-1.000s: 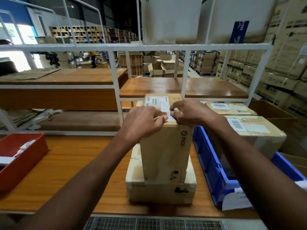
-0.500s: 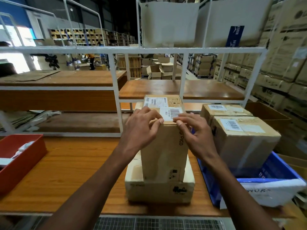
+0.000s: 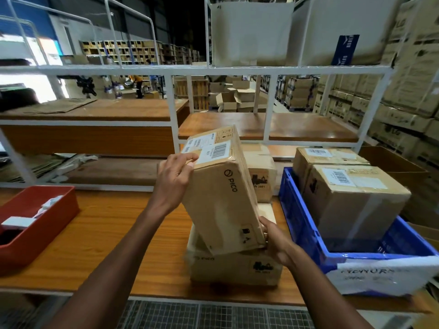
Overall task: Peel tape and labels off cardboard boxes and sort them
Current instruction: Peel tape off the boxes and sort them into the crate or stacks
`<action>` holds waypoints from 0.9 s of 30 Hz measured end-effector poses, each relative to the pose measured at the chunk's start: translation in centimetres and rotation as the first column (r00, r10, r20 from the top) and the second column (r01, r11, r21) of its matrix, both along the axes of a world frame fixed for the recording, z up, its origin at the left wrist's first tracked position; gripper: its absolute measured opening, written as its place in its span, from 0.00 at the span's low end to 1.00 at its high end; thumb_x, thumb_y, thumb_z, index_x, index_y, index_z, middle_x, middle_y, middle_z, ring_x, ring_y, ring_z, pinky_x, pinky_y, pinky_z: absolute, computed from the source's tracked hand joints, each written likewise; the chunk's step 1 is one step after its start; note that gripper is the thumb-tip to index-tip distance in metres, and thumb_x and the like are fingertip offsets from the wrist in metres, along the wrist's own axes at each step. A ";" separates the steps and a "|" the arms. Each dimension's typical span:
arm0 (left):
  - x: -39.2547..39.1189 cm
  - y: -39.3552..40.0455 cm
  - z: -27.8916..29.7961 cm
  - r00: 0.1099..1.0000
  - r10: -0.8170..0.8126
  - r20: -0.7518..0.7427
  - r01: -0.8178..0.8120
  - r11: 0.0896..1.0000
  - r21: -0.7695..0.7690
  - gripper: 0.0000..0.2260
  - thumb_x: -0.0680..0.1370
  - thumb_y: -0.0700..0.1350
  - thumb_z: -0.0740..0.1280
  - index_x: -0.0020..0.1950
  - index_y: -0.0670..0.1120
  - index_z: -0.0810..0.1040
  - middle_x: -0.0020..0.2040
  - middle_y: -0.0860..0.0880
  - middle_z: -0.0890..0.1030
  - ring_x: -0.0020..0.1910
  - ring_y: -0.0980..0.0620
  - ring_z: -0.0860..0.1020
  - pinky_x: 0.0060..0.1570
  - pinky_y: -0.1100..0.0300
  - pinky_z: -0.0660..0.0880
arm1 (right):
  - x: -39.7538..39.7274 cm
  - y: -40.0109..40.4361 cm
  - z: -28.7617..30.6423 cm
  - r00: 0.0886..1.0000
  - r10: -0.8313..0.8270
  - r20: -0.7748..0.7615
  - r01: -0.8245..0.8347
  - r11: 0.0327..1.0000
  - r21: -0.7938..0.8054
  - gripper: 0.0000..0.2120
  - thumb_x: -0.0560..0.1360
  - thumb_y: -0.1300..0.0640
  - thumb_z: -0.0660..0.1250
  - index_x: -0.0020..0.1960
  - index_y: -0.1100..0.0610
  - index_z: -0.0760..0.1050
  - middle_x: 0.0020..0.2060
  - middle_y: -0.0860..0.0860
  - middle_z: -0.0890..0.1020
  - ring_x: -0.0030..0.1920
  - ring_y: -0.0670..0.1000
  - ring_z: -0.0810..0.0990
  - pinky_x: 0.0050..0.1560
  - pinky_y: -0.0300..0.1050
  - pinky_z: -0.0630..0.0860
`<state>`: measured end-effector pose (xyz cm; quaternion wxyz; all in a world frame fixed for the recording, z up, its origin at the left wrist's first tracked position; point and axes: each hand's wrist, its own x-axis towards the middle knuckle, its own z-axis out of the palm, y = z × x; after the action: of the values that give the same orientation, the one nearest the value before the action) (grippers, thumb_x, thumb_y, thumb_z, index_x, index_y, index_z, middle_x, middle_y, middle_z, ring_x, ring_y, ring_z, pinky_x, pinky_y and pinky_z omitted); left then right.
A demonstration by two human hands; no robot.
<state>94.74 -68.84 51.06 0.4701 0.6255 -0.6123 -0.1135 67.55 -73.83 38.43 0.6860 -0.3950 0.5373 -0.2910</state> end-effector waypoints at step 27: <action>-0.9 2.8 -10.4 0.824 -0.081 -0.561 0.289 0.911 0.293 0.16 0.81 0.70 0.51 0.66 0.73 0.70 0.57 0.70 0.78 0.60 0.65 0.76 0.54 0.57 0.74 | -5.4 1.2 1.2 0.951 -0.310 0.000 0.270 0.829 -0.489 0.20 0.80 0.42 0.68 0.71 0.45 0.77 0.60 0.47 0.84 0.60 0.50 0.83 0.60 0.54 0.81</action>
<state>93.87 -66.03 40.62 0.4840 0.5811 -0.4828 -0.4416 62.15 -72.62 39.60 0.4916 -0.4786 0.5278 -0.5007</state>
